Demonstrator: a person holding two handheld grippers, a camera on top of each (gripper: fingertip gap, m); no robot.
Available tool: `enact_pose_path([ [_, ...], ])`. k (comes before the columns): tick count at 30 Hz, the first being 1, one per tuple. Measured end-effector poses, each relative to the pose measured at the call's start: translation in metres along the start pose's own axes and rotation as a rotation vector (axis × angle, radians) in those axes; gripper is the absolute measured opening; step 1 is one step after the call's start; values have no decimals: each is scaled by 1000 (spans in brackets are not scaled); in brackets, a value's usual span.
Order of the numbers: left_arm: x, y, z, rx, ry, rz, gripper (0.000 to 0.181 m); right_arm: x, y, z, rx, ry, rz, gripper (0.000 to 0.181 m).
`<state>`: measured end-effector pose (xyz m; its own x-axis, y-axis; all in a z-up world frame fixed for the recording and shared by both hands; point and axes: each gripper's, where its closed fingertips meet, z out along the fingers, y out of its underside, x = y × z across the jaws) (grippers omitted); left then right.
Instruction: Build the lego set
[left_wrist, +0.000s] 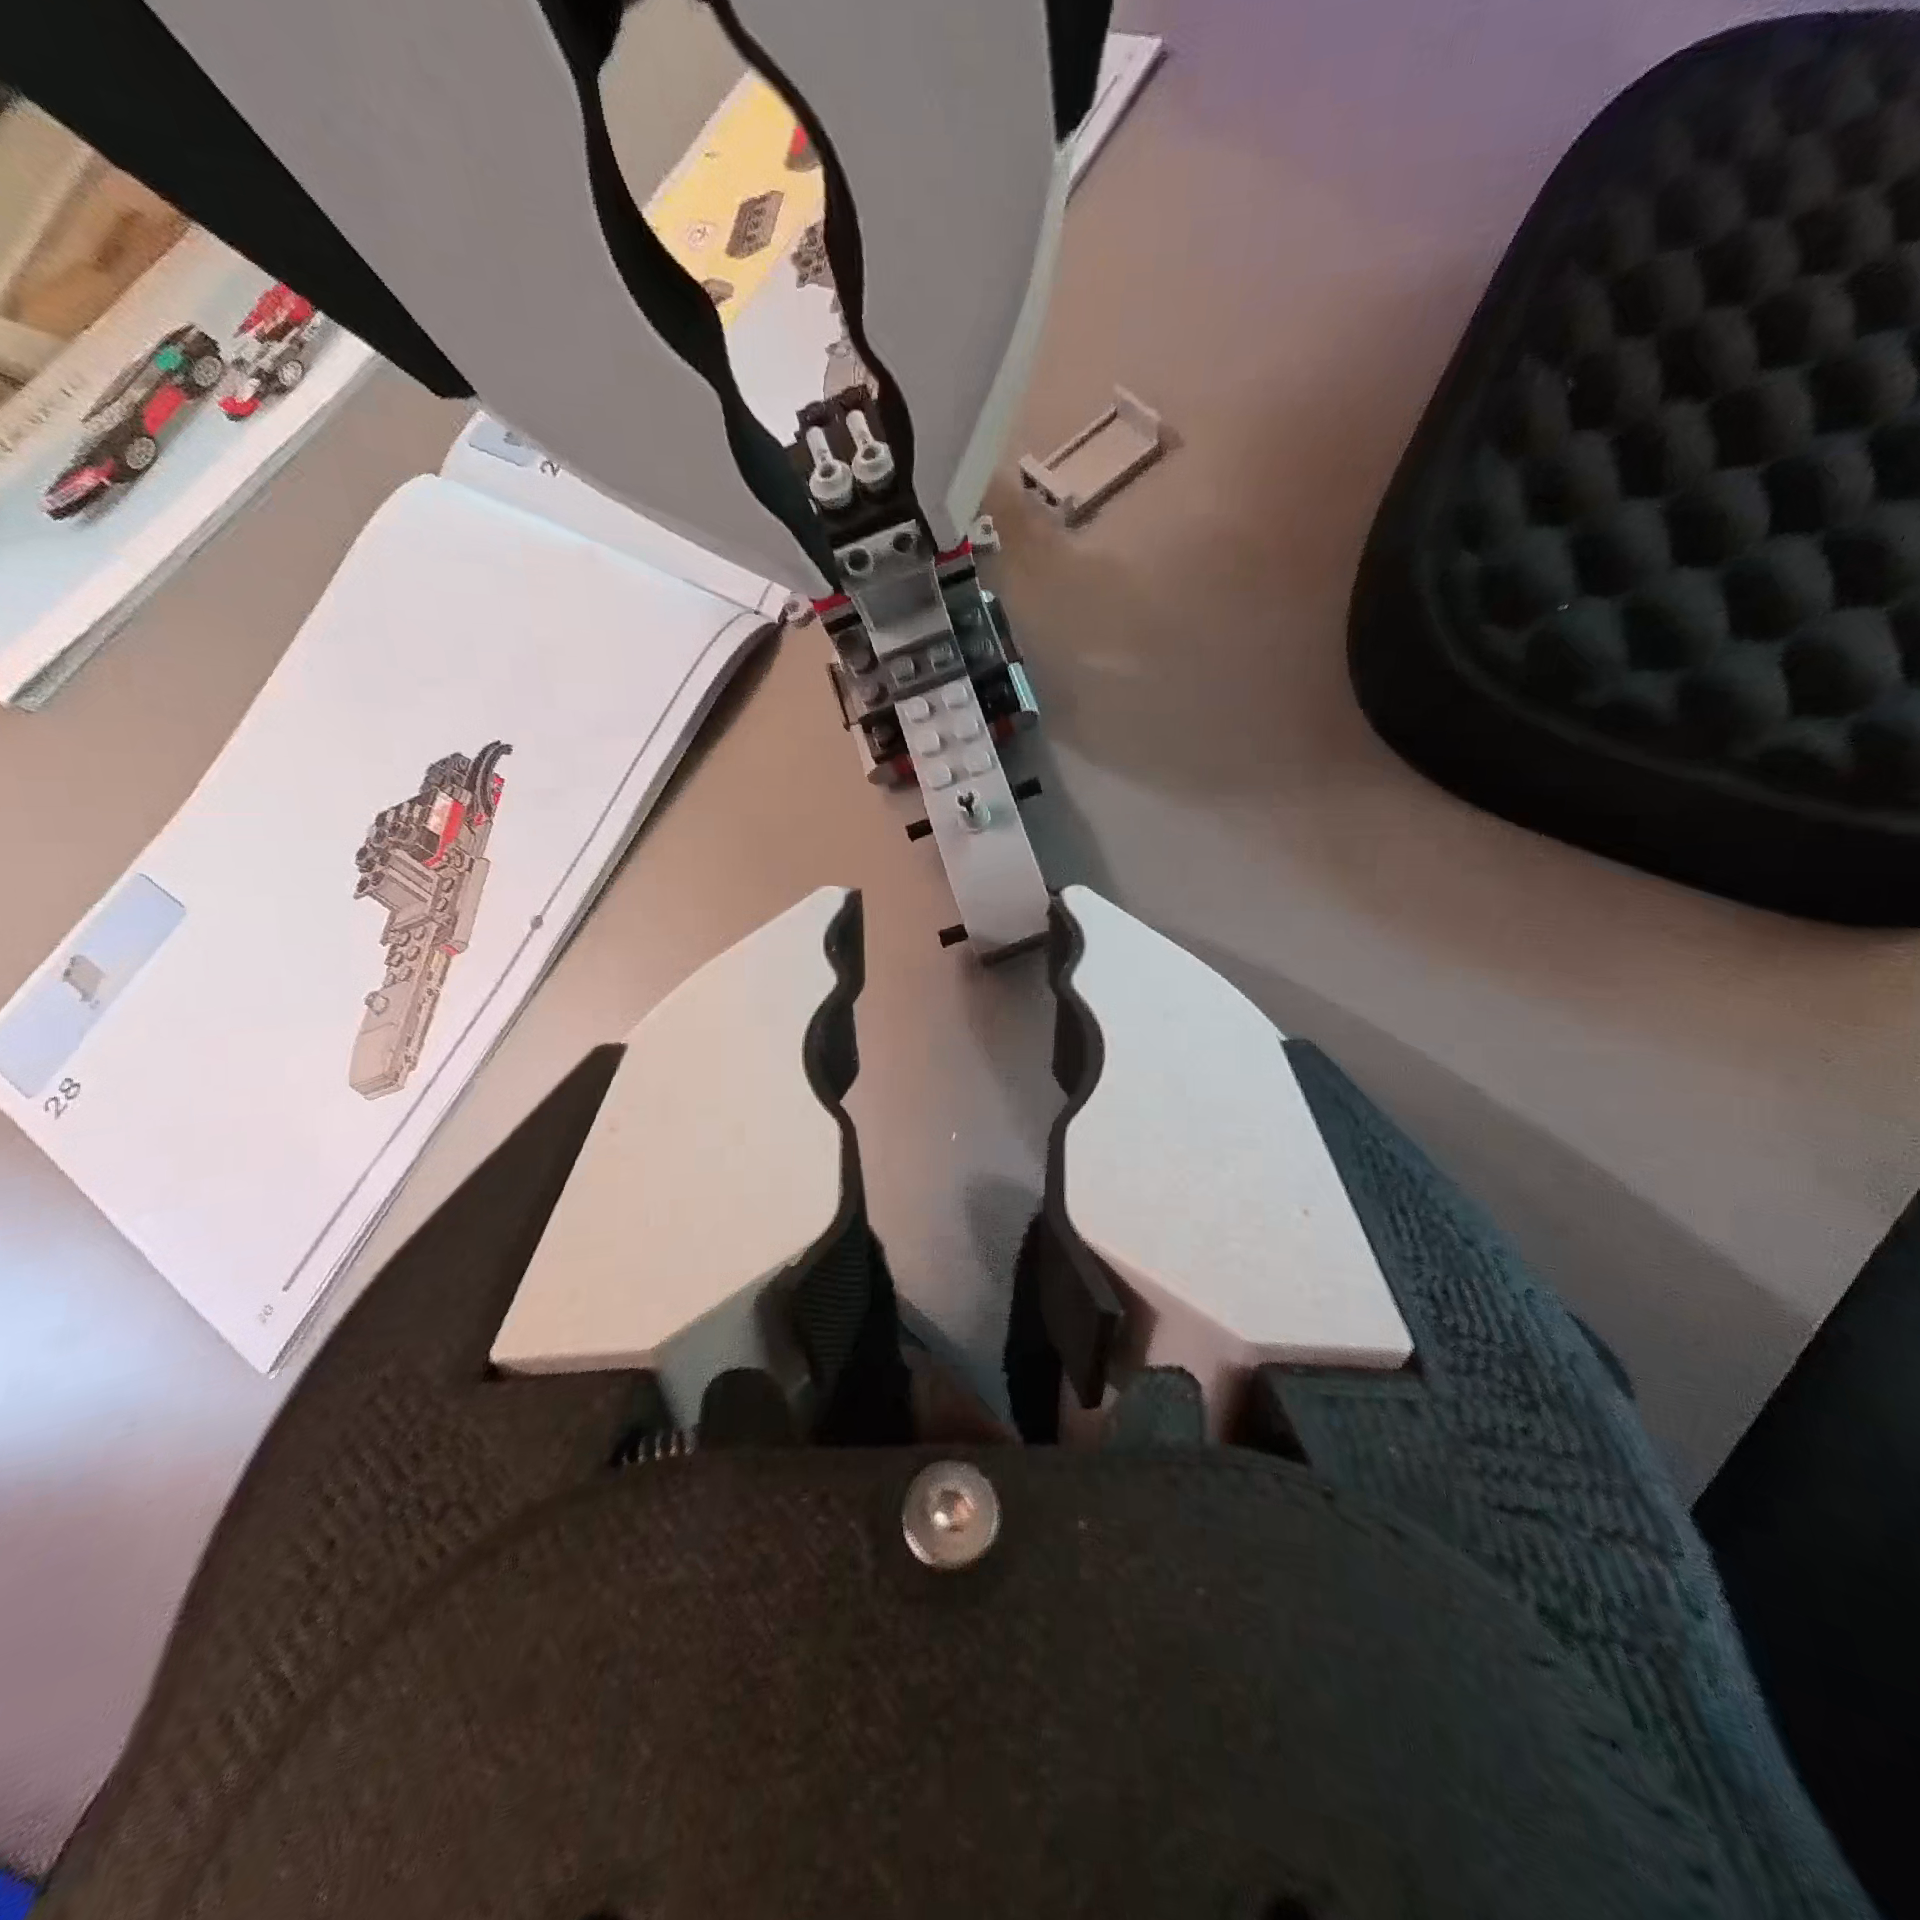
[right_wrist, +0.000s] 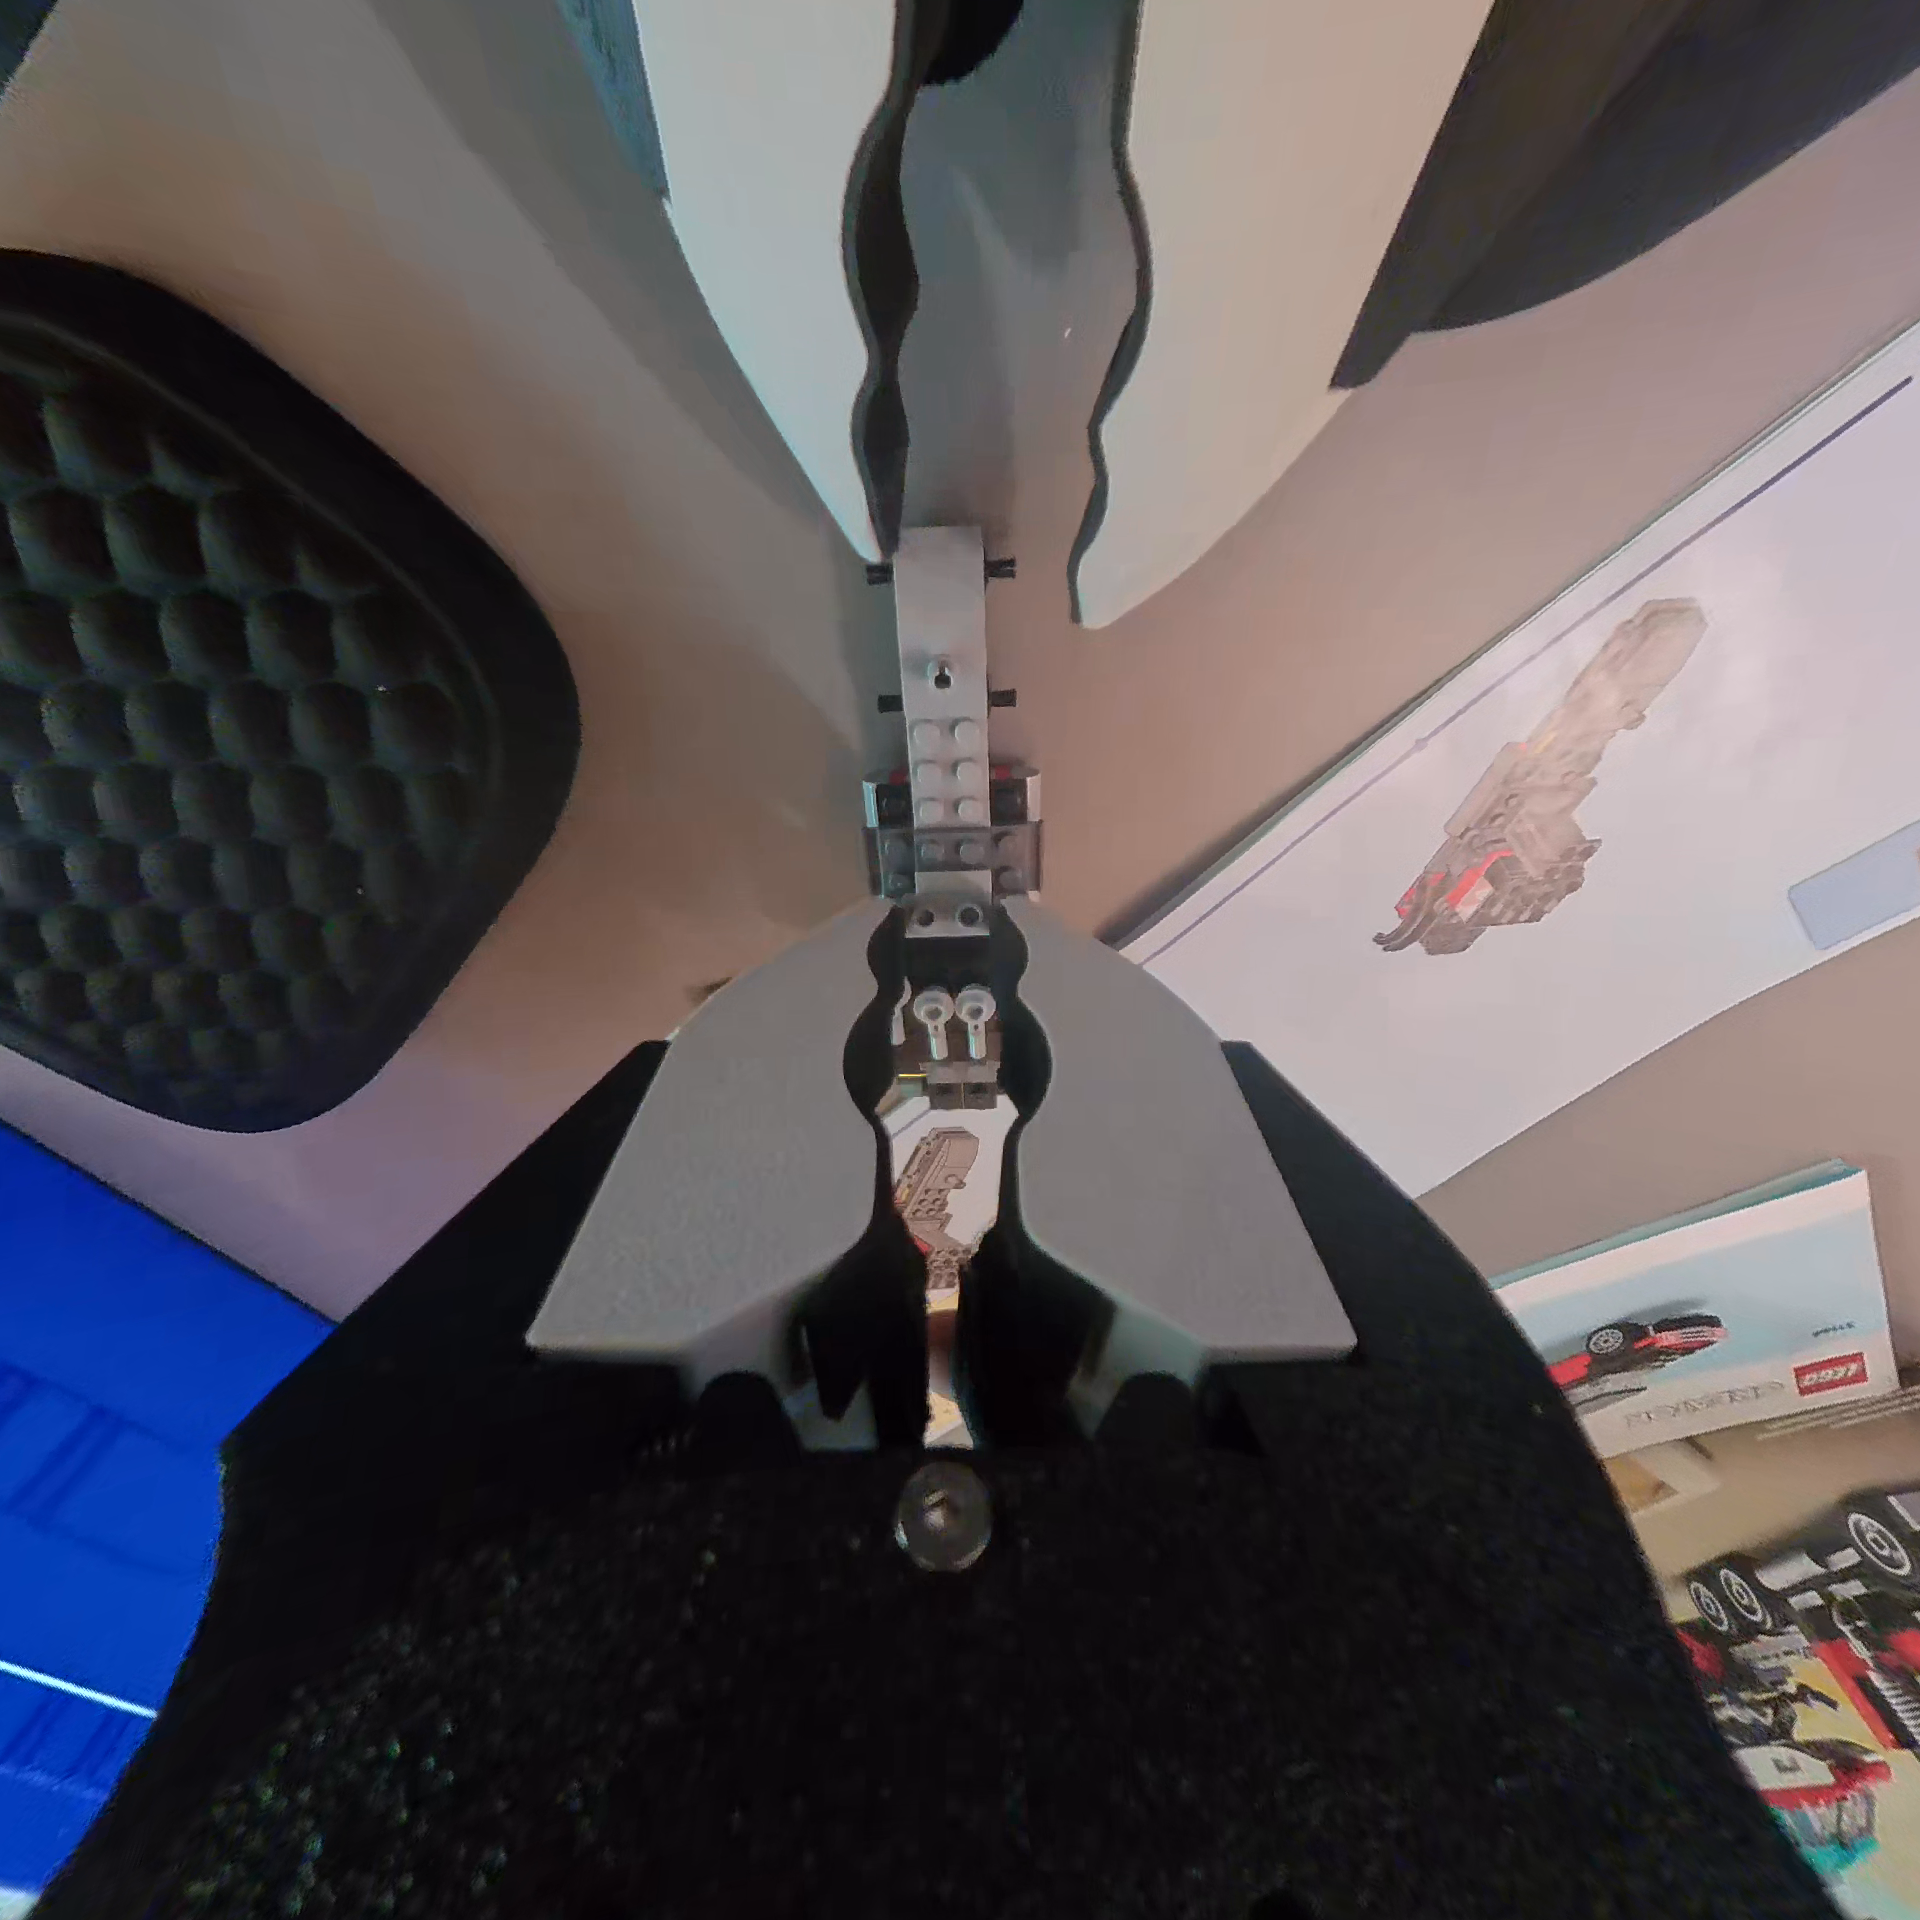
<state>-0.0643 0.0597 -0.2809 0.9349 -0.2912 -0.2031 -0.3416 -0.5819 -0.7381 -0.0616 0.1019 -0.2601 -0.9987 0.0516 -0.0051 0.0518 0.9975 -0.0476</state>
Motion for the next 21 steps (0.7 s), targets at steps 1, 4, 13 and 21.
enact_pose_path([
  [1, 0, 0, 1, -4, 7, -5, 34, 0, 1, 0, 3, -3, 2, 15],
  [4, 1, -1, 2, -6, 13, -5, 34, 1, 2, -1, 25, -12, 2, 15],
  [13, 7, 3, 9, -78, 75, -42, 38, 3, 1, -2, 94, -16, 30, 15],
  [21, 12, 7, 17, -124, 85, -38, 24, 2, 5, -2, 129, -28, 37, 15],
])
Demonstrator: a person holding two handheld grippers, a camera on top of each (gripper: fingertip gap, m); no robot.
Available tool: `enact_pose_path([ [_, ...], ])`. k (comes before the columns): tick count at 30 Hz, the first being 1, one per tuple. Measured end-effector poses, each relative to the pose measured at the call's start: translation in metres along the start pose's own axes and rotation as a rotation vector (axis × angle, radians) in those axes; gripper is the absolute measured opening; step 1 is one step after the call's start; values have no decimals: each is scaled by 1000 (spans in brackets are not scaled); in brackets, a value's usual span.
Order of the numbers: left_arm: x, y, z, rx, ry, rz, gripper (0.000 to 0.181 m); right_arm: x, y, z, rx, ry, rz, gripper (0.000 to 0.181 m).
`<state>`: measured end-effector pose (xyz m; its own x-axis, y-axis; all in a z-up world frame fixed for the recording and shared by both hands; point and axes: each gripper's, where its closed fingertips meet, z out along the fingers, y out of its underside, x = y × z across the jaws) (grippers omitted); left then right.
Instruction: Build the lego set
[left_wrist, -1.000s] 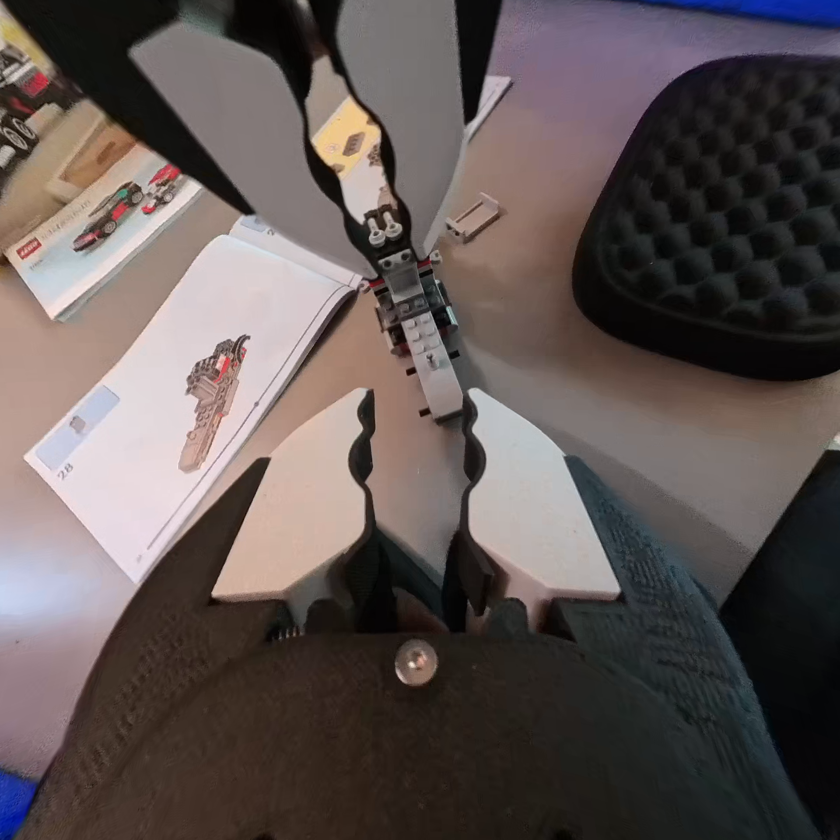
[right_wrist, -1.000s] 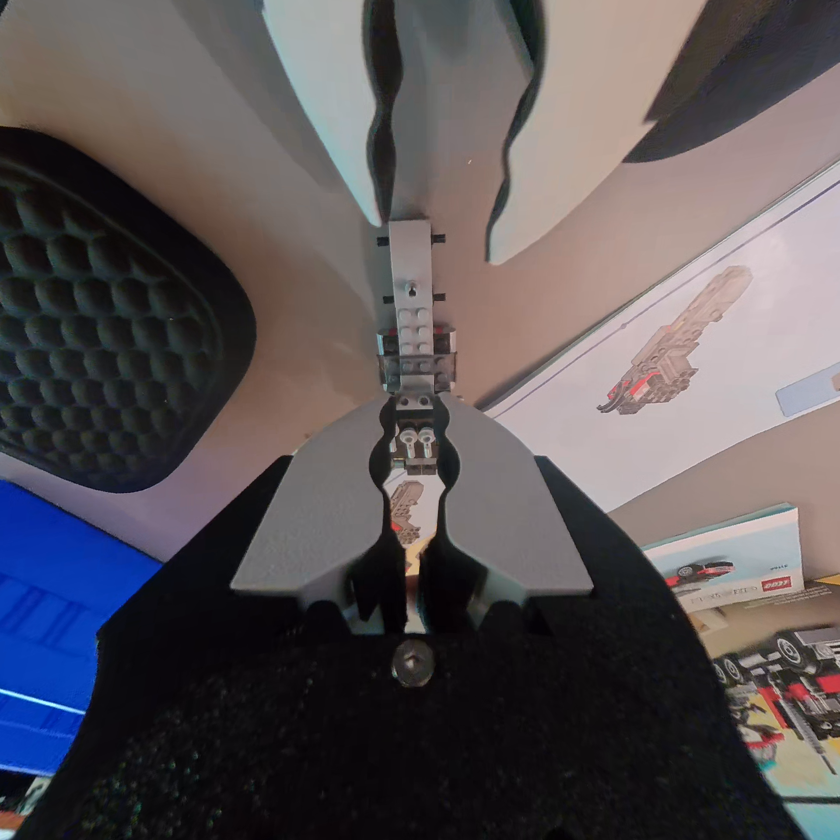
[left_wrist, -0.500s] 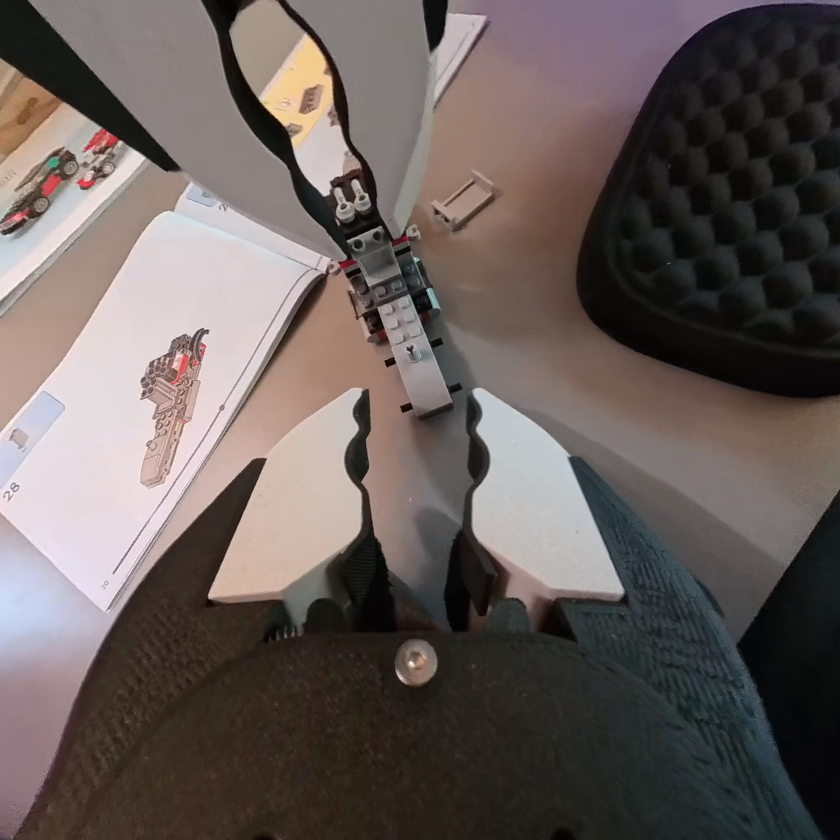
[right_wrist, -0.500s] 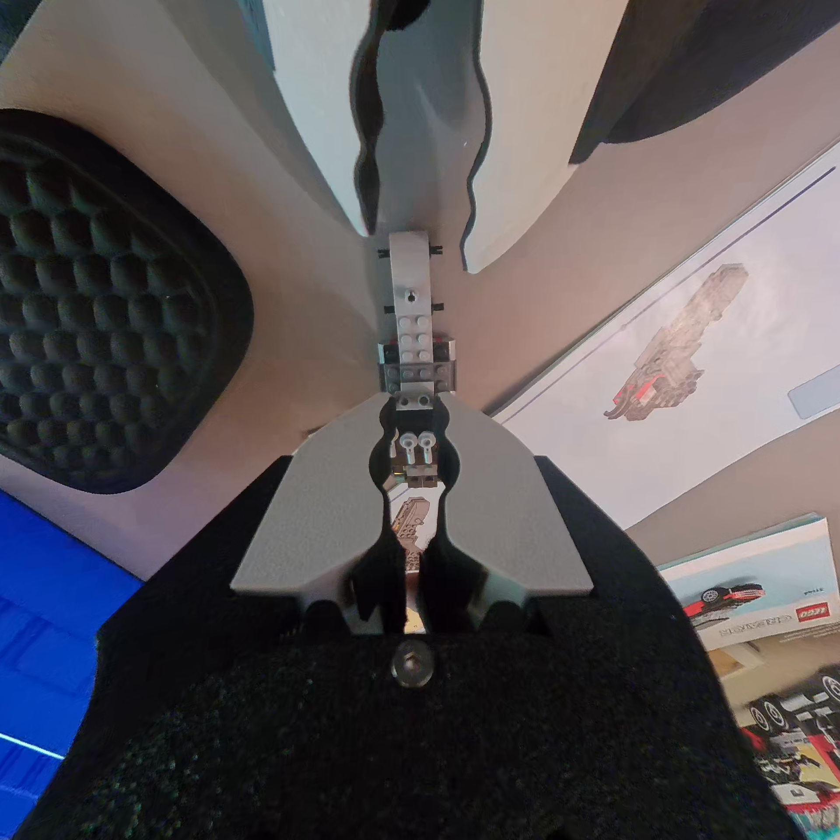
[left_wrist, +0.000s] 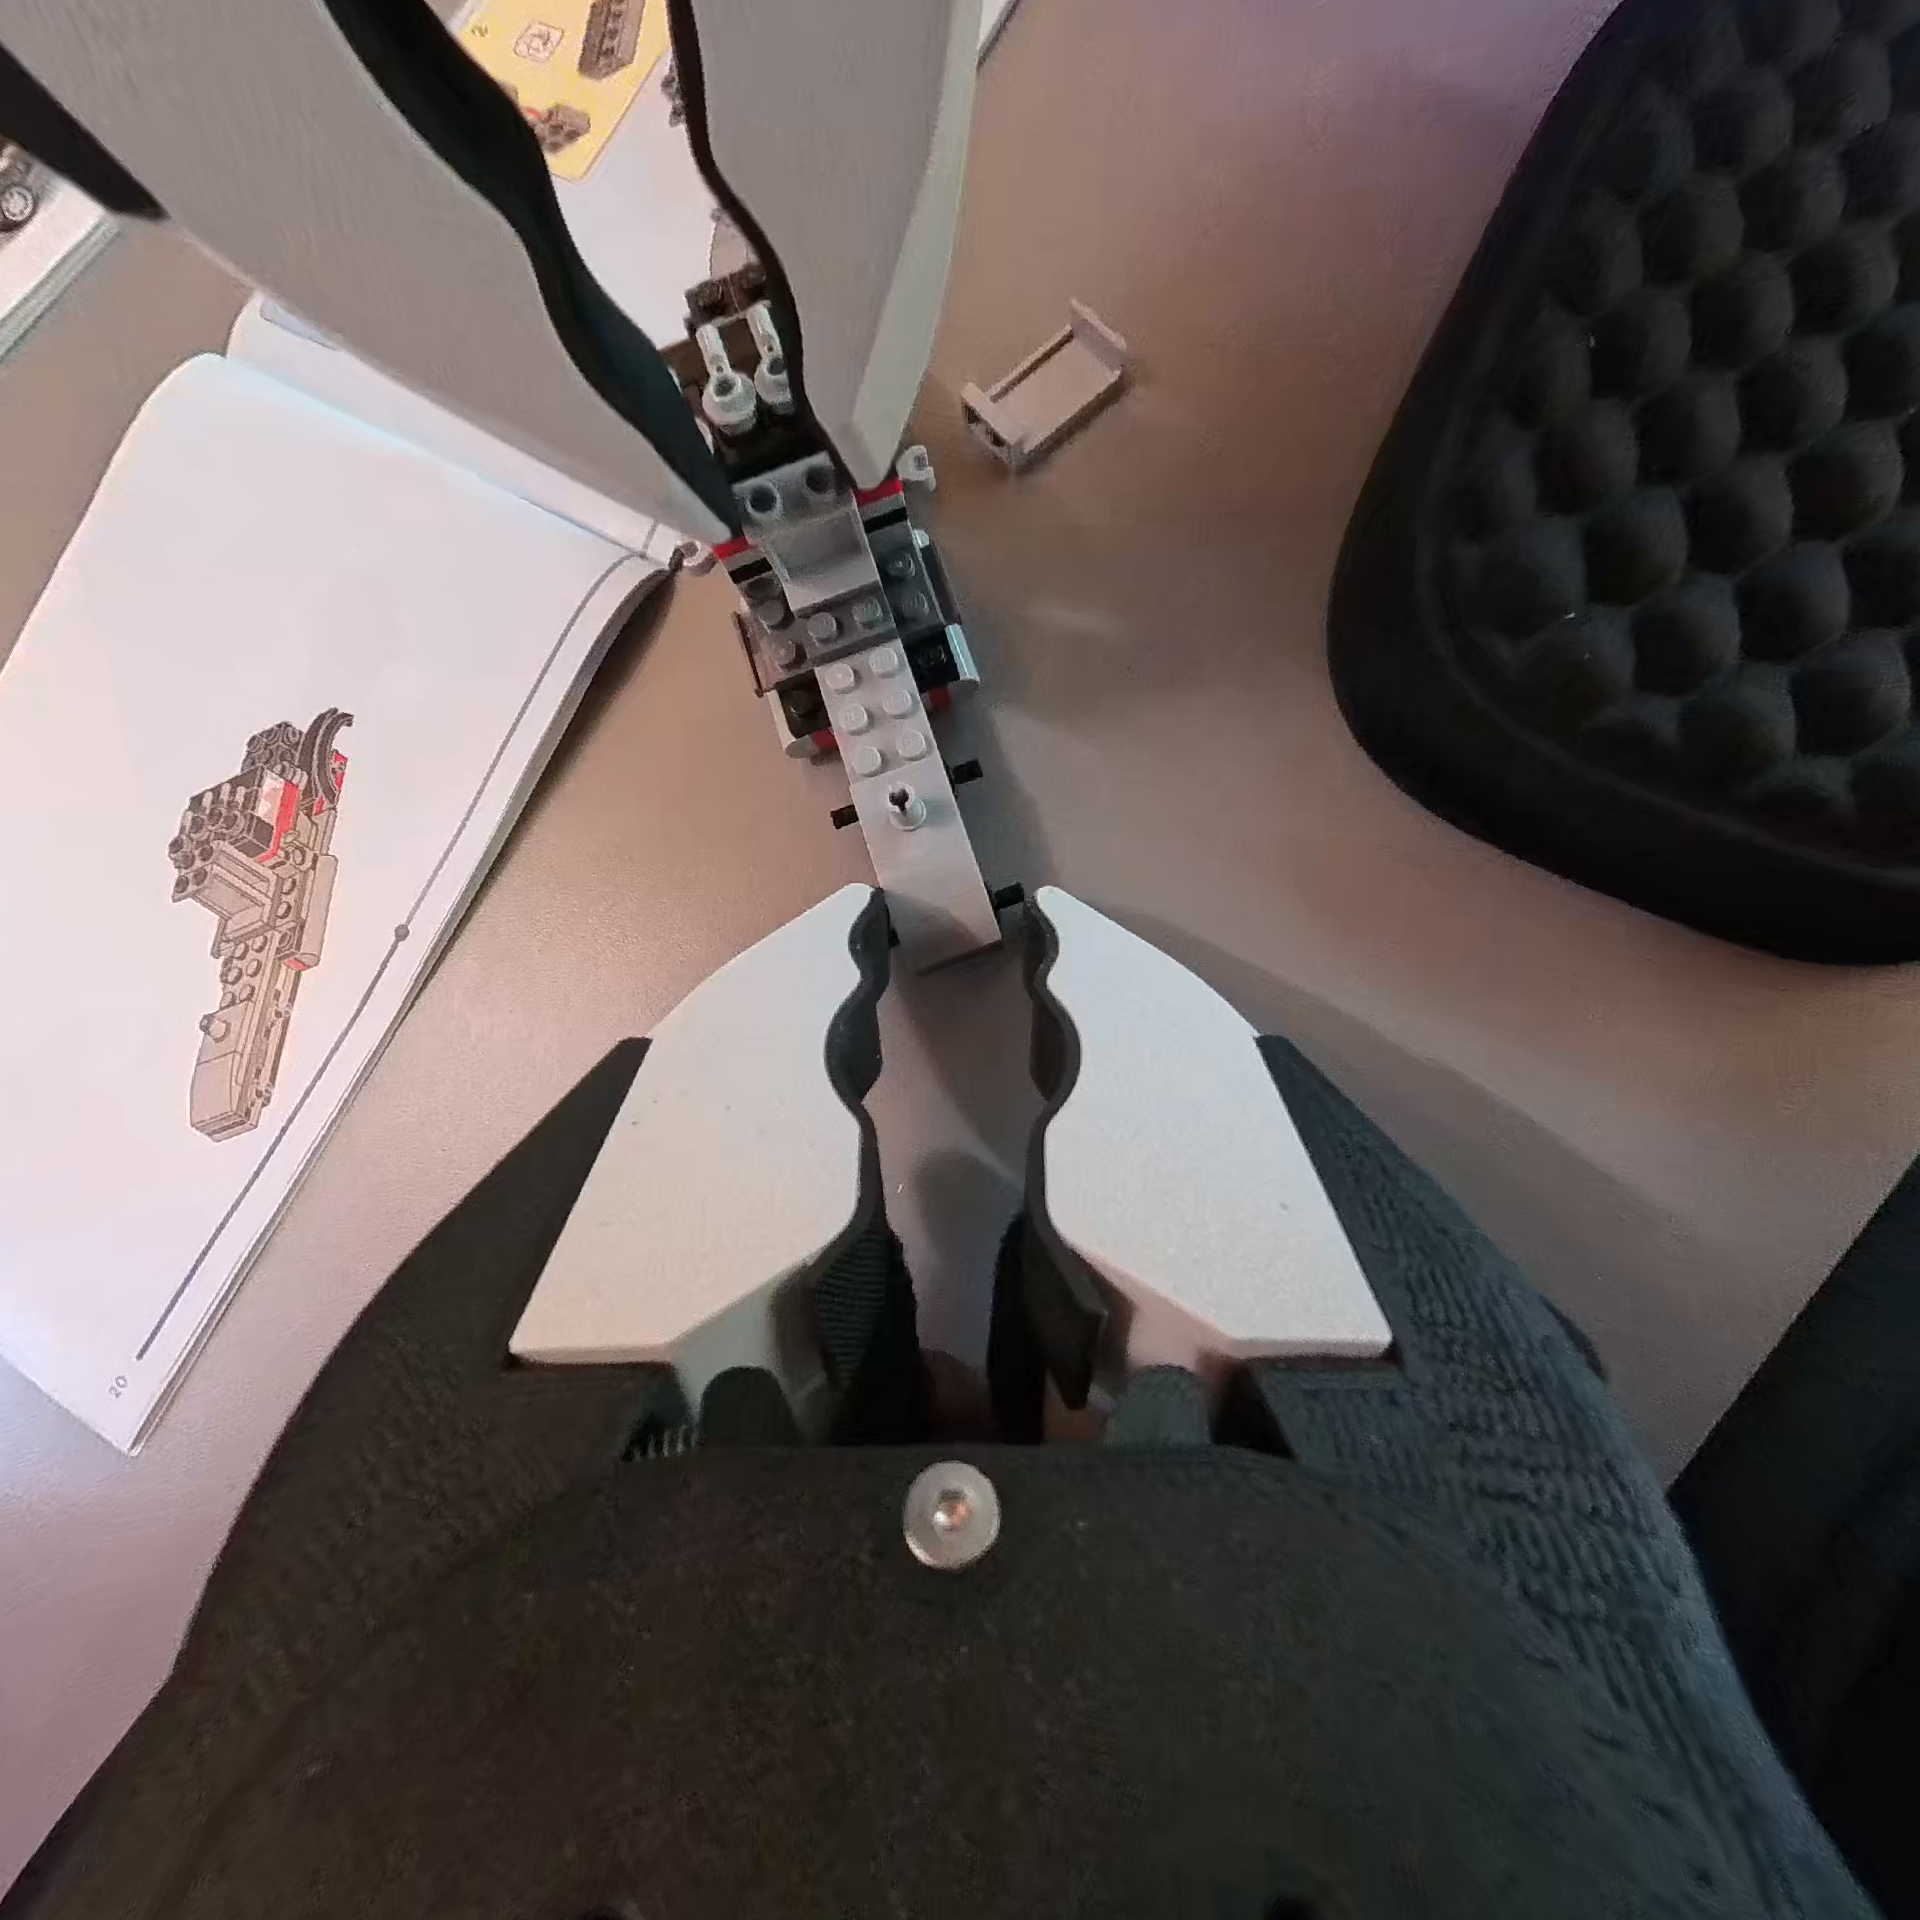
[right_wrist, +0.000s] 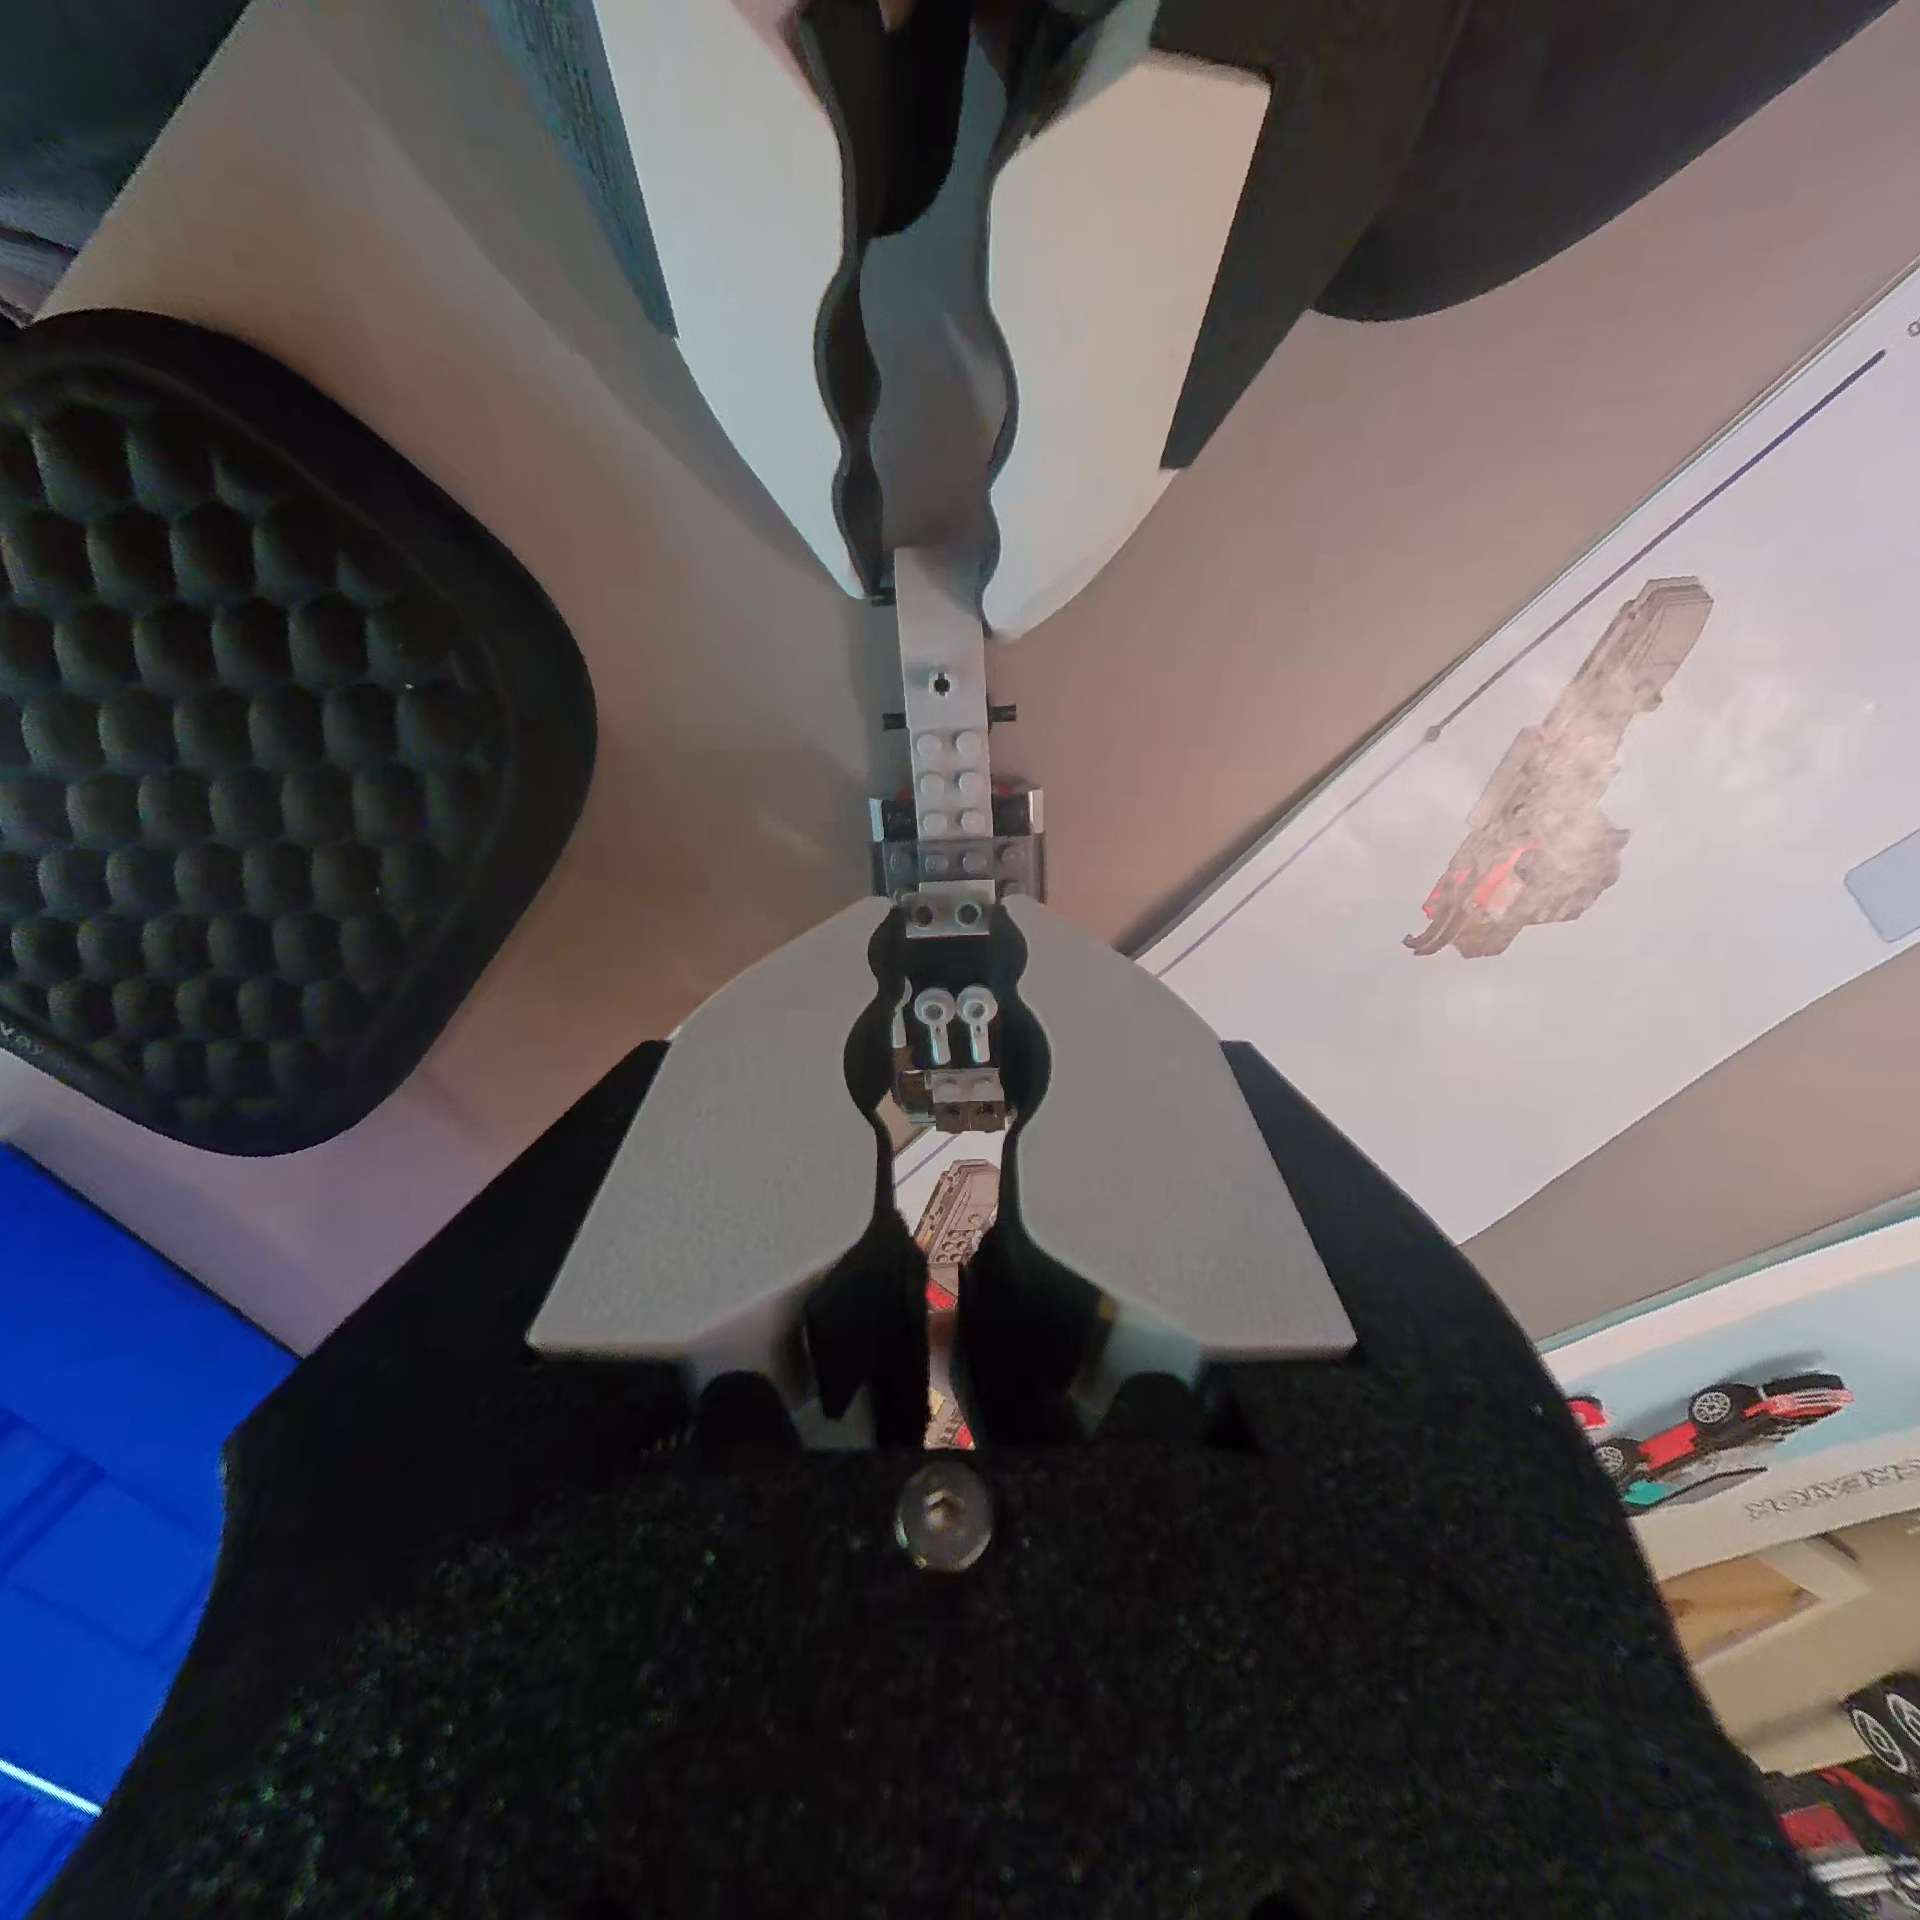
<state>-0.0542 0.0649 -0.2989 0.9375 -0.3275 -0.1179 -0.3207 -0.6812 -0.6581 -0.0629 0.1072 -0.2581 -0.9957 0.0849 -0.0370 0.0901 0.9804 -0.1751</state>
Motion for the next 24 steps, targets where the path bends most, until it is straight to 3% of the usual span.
enact_pose_path([
  [6, 0, 1, 0, 2, 13, -14, 23, 0, 8, -2, -77, 0, -16, 15],
  [24, -1, 4, 0, 10, 10, -4, 23, -1, 8, 3, -89, -11, 32, 15],
])
